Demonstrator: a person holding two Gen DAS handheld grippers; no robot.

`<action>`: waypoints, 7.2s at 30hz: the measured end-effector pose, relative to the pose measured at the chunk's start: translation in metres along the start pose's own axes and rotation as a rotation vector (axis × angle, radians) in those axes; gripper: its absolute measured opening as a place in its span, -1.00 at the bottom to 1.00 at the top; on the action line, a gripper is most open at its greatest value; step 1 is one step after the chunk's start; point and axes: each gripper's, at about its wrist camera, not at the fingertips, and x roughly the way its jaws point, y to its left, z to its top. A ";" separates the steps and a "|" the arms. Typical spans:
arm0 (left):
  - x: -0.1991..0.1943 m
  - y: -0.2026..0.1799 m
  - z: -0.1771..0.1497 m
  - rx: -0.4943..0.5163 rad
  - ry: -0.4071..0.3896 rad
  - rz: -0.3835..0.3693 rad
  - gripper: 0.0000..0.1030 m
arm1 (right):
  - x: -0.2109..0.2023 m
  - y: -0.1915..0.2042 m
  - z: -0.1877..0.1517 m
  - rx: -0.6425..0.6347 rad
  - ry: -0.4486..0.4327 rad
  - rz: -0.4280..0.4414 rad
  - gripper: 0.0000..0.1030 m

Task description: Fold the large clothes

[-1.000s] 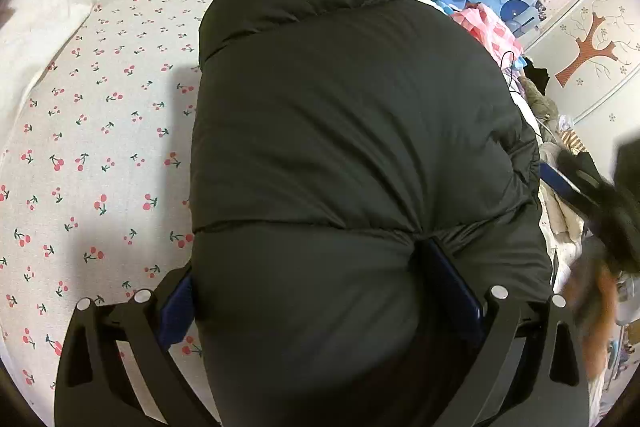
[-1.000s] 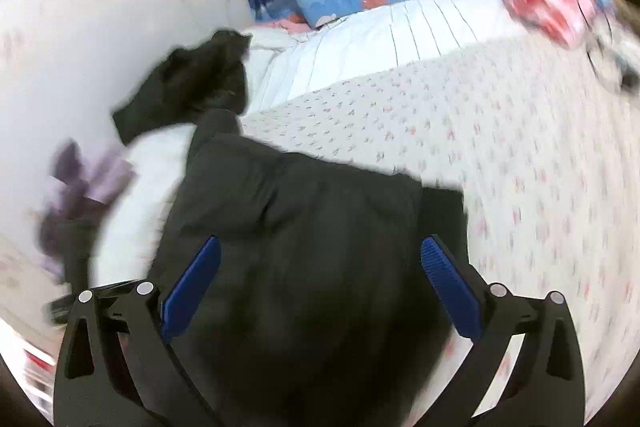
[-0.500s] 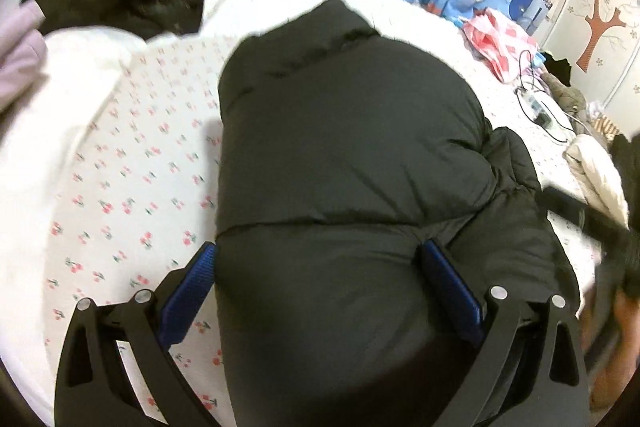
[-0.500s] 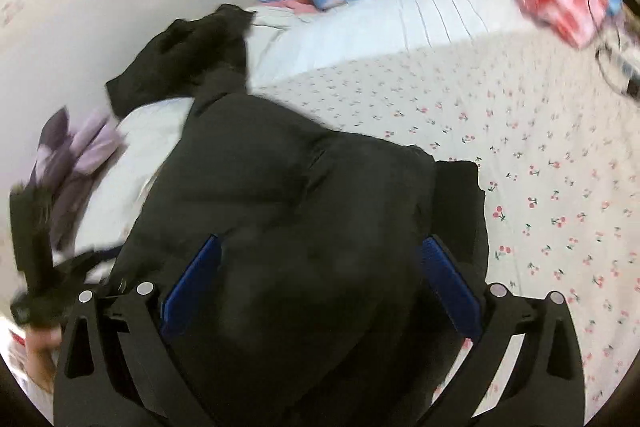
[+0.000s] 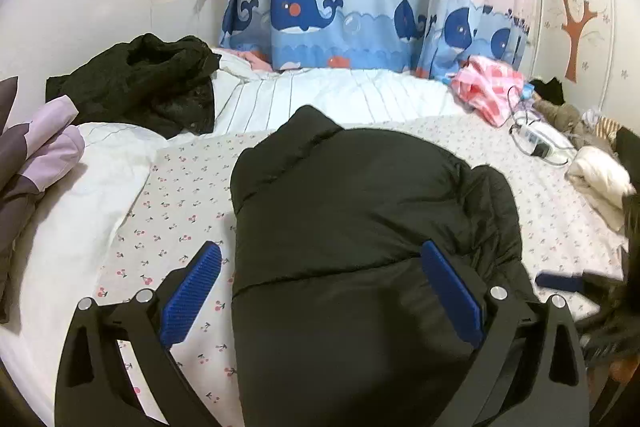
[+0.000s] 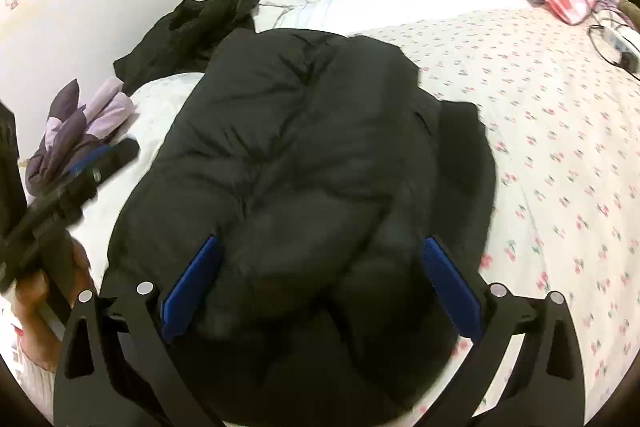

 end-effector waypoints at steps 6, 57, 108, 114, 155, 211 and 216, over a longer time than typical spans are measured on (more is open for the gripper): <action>-0.007 -0.001 0.002 -0.002 -0.032 0.009 0.86 | -0.010 -0.012 -0.008 0.026 0.031 0.015 0.88; 0.012 0.058 -0.018 -0.127 0.423 -0.144 0.85 | 0.033 -0.091 0.085 0.207 0.018 -0.005 0.89; 0.015 -0.011 -0.001 -0.160 0.099 0.215 0.86 | -0.004 0.029 0.072 -0.205 -0.250 -0.285 0.88; 0.016 -0.010 -0.002 -0.166 0.099 0.210 0.86 | 0.007 0.030 0.075 -0.220 -0.225 -0.337 0.88; 0.029 -0.013 0.010 -0.150 0.117 0.200 0.86 | 0.030 0.014 0.094 -0.175 -0.179 -0.311 0.88; 0.003 -0.017 -0.003 -0.146 0.097 0.209 0.86 | 0.016 0.027 0.068 -0.210 -0.129 -0.346 0.88; 0.003 -0.017 -0.002 -0.142 0.099 0.207 0.86 | 0.009 0.026 0.072 -0.192 -0.167 -0.337 0.88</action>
